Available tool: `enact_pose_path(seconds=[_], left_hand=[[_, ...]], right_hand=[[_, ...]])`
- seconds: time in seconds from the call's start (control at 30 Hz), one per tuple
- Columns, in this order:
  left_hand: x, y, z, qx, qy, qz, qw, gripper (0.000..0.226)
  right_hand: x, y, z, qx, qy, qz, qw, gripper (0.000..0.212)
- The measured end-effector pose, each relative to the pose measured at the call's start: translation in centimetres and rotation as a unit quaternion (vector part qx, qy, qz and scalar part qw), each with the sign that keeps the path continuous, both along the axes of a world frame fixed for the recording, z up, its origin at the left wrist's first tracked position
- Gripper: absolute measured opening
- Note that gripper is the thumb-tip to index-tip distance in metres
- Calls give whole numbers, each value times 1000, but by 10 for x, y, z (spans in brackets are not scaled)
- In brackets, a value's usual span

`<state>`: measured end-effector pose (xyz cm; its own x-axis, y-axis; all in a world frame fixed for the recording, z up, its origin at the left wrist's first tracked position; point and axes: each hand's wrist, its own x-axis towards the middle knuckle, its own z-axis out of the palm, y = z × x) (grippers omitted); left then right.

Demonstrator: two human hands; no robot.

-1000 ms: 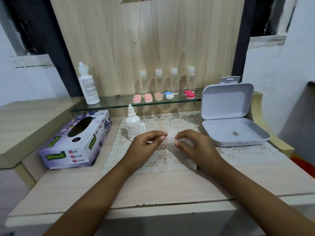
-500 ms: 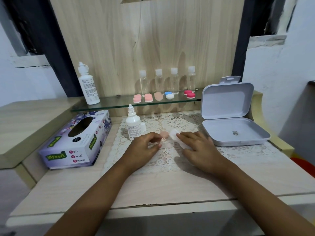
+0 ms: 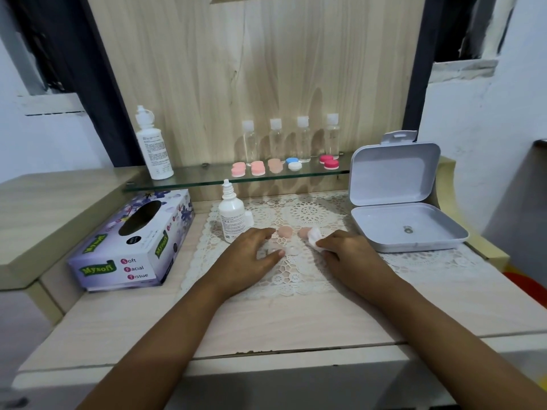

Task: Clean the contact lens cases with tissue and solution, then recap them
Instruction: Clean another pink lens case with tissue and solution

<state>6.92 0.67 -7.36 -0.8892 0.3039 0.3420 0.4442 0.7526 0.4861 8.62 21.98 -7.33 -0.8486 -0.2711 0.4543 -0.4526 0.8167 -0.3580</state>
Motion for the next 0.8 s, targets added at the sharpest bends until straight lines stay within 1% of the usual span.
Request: enact_pose_path(seconds=[0.07, 0.13, 0.4, 0.57, 0.67, 0.73, 0.8], left_hand=[[-1, 0, -2, -44, -11, 5, 999, 58], [-2, 0, -4, -73, -11, 5, 997, 56], [1, 0, 0, -98, -37, 15, 994, 56], [8, 0, 17, -149, -88, 12, 985, 56], [16, -2, 29, -144, -106, 0, 984, 62], [25, -8, 36, -130, -92, 5, 987, 69], [36, -18, 41, -130, -74, 7, 989, 68]], right_hand=[[0, -1, 0, 1, -2, -8, 1000, 25], [1, -2, 0, 1, 4, -17, 1000, 24], [3, -6, 5, 25, -10, -26, 999, 25], [6, -4, 17, 39, -57, -32, 997, 26], [7, -5, 24, 23, -50, -43, 998, 28], [12, -8, 29, 1, -32, -53, 998, 28], [17, -14, 32, -11, -13, -54, 998, 27]])
